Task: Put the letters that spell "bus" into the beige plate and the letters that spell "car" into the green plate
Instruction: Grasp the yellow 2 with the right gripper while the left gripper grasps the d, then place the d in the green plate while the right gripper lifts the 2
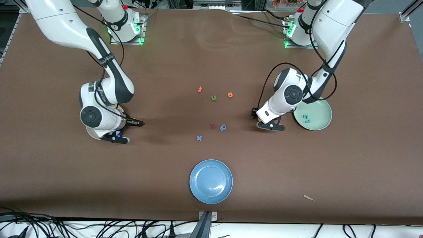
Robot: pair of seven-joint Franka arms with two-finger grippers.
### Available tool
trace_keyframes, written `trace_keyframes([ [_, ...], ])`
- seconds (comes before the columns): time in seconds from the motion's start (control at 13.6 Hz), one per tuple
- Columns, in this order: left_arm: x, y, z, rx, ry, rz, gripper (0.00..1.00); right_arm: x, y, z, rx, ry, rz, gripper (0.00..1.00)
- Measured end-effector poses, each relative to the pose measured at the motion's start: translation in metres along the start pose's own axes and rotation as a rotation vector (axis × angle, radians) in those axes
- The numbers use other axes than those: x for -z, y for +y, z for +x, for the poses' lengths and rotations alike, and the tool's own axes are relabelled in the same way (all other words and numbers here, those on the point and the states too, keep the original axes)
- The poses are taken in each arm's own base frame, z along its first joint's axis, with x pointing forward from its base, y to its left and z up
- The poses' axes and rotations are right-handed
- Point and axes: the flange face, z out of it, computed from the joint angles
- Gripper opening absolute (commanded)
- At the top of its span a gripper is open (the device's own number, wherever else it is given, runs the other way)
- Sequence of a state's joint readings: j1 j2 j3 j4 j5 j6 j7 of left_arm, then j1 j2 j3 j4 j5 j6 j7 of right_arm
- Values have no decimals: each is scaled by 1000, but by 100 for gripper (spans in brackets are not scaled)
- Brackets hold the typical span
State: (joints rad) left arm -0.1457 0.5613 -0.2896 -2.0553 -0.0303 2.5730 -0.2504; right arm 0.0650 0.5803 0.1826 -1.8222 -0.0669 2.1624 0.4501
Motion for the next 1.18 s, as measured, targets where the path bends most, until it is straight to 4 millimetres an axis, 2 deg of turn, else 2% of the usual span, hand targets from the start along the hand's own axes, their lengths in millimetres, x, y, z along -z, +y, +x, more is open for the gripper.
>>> trace_keyframes([
  [0.29,1,-1,1,-17,6,12,17,-15,-1,-7,-12,6,4,66],
  [0.81,8,-5,6,-11,3,18,9,-20,1,-13,-9,42,19,66],
  [1.03,40,-24,15,-22,-8,38,9,-23,5,-16,-3,51,8,66],
  [1.18,68,-52,20,-71,-15,50,10,-23,10,-14,-5,52,4,67],
])
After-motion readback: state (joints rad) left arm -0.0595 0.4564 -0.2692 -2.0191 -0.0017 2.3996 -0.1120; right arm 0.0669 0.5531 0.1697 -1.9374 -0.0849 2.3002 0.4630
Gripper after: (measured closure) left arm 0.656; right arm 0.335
